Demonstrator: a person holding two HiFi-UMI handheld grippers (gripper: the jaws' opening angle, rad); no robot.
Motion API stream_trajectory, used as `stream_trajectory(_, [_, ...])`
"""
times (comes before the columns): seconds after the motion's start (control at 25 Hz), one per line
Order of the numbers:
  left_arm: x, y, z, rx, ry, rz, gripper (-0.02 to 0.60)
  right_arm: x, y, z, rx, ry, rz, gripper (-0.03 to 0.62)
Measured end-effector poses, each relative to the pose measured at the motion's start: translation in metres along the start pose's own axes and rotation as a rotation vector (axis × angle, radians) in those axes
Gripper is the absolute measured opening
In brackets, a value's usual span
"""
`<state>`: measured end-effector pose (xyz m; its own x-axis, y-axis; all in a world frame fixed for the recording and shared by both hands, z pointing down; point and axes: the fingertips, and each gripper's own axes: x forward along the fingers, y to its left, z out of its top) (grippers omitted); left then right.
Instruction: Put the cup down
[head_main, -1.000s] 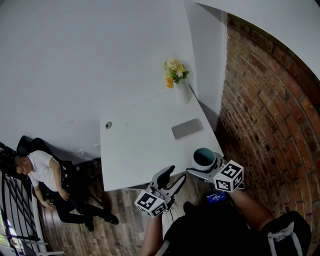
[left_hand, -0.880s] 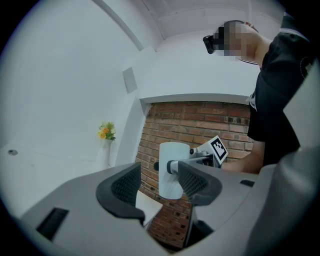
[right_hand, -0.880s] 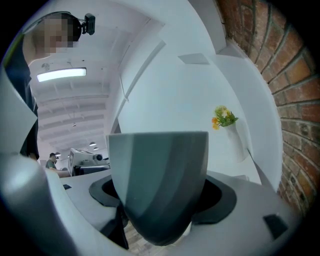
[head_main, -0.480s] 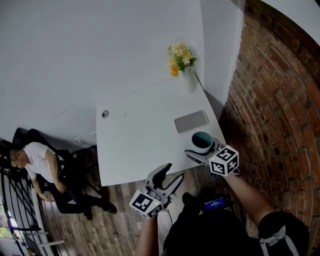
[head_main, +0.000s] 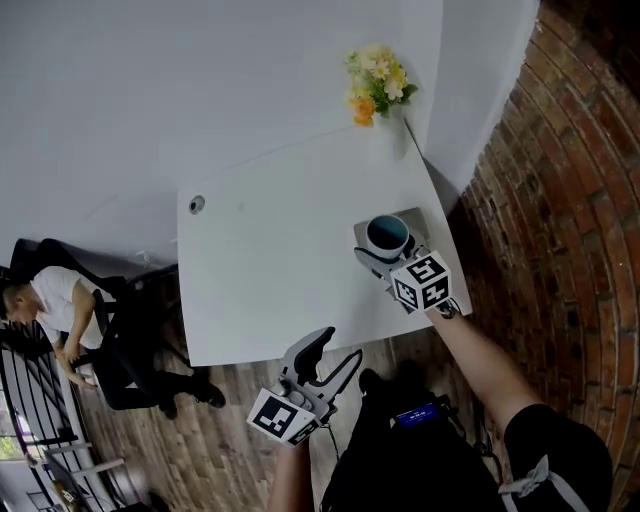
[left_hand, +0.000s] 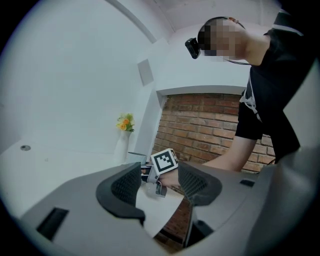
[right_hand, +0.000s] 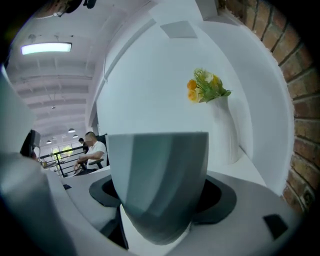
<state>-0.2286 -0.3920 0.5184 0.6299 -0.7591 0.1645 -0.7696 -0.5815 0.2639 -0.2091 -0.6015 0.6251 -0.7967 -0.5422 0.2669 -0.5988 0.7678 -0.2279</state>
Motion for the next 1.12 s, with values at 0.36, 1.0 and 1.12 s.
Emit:
stream_trajectory(0.36, [-0.003, 0.018, -0.001, -0.013, 0.018, 0.036, 0.239, 0.057, -0.026, -0.007, -0.111, 0.028, -0.078, 0.384])
stream_trajectory(1.0, [-0.009, 0.017, 0.0, -0.011, 0.031, 0.043, 0.238, 0.05, -0.032, -0.042, -0.285, 0.173, -0.11, 0.383])
stream_trajectory(1.12, [-0.011, 0.014, 0.0, -0.007, 0.024, 0.045, 0.238, 0.046, -0.032, -0.04, -0.278, 0.176, -0.111, 0.385])
